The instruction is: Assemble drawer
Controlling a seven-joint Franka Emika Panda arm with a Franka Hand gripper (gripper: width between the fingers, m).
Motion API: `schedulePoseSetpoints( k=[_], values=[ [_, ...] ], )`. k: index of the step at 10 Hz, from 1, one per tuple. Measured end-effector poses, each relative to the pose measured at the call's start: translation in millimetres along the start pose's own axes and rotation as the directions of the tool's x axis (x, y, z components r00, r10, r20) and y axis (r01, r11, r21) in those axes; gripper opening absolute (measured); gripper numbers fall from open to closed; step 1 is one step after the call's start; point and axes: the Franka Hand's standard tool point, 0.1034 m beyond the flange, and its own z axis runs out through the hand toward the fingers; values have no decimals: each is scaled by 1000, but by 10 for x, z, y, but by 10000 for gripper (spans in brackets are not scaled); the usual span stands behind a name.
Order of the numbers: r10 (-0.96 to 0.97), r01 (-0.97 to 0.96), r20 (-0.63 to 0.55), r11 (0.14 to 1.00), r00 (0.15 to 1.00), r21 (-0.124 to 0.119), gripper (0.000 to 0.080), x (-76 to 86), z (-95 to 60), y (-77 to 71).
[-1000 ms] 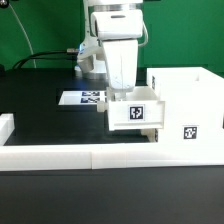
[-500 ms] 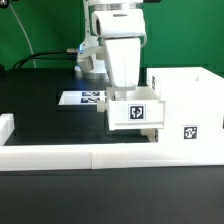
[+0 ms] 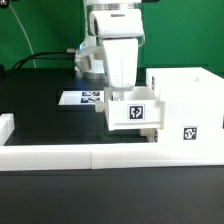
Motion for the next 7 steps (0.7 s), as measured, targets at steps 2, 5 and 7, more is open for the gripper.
schedulePoseSetpoints(
  k=[2,5,7],
  values=[
    [-2,2,3,1000,1000,23,44,5,0,-20],
    [-2,2,2,1000,1000,23,44,3,4,-25],
    [4,-4,1,1000,1000,22,44,44,-8,2]
  ],
)
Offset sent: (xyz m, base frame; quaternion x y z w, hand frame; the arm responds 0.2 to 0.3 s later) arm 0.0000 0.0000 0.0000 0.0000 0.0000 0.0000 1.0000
